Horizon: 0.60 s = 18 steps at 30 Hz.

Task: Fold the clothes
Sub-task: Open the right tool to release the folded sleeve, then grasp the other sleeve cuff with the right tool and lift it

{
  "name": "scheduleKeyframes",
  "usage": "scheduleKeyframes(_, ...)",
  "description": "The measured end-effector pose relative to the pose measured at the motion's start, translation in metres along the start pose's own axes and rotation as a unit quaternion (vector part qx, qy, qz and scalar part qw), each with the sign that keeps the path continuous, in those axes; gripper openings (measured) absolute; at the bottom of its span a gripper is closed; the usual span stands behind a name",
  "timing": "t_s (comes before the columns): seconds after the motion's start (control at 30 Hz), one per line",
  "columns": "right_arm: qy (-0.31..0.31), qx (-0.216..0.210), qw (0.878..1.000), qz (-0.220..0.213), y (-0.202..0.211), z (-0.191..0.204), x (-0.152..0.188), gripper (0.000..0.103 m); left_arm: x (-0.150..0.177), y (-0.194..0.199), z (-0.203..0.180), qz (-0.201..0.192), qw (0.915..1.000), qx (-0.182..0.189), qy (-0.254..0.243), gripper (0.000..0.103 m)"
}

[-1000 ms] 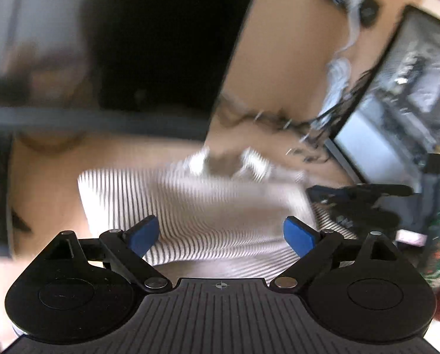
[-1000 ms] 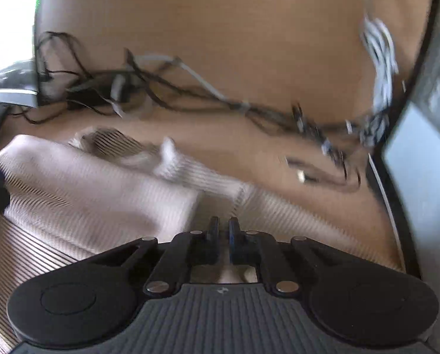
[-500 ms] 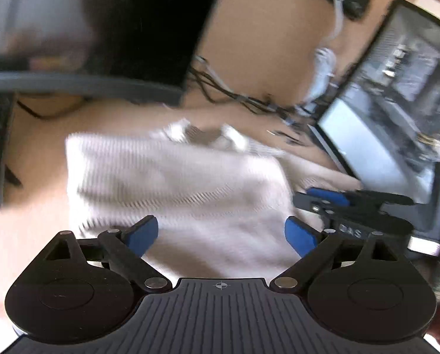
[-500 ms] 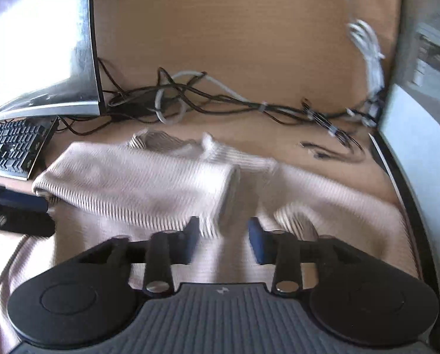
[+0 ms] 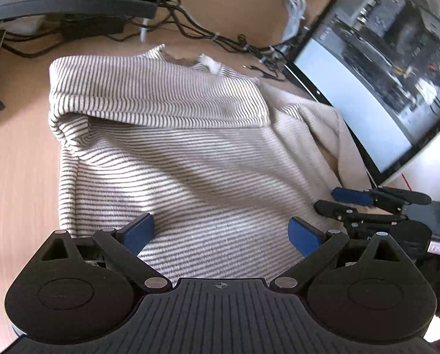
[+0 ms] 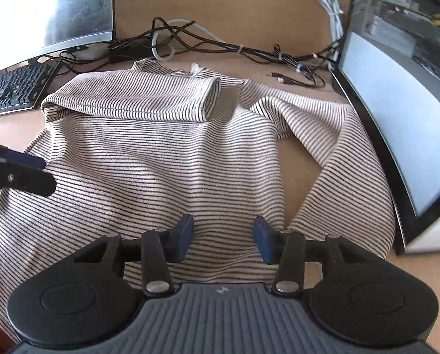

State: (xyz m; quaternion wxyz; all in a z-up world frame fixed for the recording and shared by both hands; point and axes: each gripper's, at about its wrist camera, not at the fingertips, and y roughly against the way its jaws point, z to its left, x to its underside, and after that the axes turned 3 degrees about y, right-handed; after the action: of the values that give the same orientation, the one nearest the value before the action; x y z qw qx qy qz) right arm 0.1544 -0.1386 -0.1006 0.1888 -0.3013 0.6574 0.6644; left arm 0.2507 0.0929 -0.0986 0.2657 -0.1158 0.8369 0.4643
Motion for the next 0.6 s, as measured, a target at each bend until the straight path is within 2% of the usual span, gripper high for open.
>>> scheduleKeyframes(0.13, 0.009, 0.010, 1.000, -0.012, 0.027, -0.005, 0.007, 0.046, 0.001, 0.001, -0.001, 0.004, 1.0000, 0.005, -0.005, 0.101)
scheduleKeyframes(0.3, 0.118, 0.093, 0.989, 0.005, 0.058, -0.012, 0.027, 0.049, 0.001, 0.002, 0.002, -0.001, 0.9998, 0.012, 0.014, 0.101)
scheduleKeyframes(0.6, 0.231, 0.152, 0.960, 0.043, 0.031, -0.005, 0.028, 0.049, 0.004, 0.004, -0.001, -0.003, 0.9998, 0.017, 0.011, 0.103)
